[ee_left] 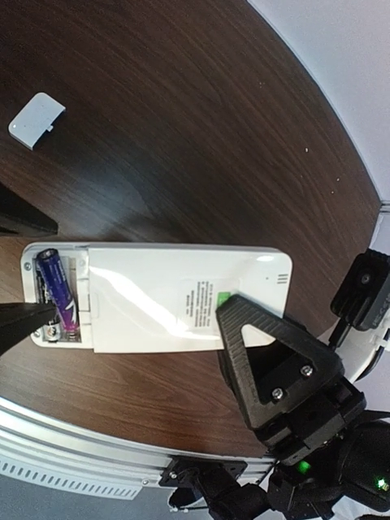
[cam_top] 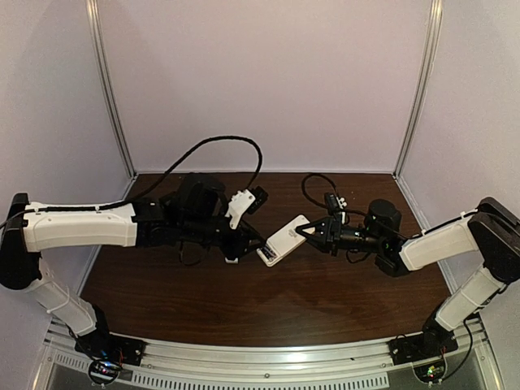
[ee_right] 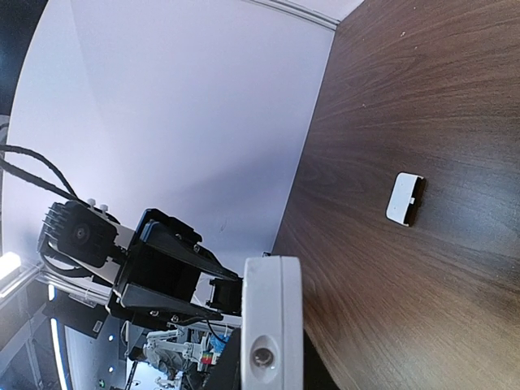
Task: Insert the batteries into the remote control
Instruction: Load the battery into the battery compartment.
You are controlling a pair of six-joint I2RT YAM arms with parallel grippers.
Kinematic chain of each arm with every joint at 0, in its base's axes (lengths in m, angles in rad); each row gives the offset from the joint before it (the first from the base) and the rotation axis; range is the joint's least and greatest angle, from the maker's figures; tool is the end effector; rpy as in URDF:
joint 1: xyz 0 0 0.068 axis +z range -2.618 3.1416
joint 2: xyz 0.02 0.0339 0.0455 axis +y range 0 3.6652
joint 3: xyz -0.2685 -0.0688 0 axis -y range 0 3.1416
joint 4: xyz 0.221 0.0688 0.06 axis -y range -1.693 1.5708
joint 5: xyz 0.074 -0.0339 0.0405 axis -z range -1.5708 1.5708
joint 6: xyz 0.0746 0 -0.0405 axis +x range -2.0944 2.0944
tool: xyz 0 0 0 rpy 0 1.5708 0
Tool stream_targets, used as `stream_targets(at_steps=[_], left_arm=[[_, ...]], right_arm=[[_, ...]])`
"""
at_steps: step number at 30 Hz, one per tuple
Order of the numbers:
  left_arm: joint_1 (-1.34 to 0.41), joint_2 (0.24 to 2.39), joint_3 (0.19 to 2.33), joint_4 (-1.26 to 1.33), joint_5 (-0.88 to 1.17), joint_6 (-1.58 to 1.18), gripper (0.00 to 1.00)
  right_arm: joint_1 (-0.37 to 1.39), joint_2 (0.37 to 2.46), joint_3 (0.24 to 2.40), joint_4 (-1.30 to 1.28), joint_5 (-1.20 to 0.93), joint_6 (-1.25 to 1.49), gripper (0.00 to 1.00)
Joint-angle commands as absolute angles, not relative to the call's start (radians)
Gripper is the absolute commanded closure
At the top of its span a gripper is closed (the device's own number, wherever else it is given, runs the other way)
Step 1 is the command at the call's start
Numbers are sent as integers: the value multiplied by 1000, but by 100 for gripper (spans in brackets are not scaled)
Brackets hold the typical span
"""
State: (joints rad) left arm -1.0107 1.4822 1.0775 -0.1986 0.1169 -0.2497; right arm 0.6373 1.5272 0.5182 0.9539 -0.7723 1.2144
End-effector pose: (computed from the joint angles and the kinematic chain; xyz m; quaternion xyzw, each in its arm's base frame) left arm 0.1759 -0.2969 0.2651 0.3534 0.8104 -0.3154 0.3446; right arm 0.2134 0.2228 0.2197 -0.0567 0.7187 0.6733 0.1642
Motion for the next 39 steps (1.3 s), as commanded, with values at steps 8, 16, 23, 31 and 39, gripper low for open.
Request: stream_targets(at_steps=[8, 16, 23, 31, 39], left_arm=[[-1009, 1507, 1112, -193, 116, -241, 75], [-1008, 1515, 1112, -195, 118, -233, 76], [-1009, 1527, 1112, -195, 133, -227, 80], [-1008, 1536, 1114, -192, 152, -214, 89], [-1011, 1551, 1114, -195, 170, -199, 93]], right_arm=[[636, 1501, 526, 1013, -770, 1250, 100], [637, 1504, 528, 1018, -775, 1254, 100], [636, 1508, 526, 1032, -776, 1264, 100], [637, 1514, 528, 1047, -778, 1277, 100], [635, 1517, 529, 1060, -779, 1286, 100]])
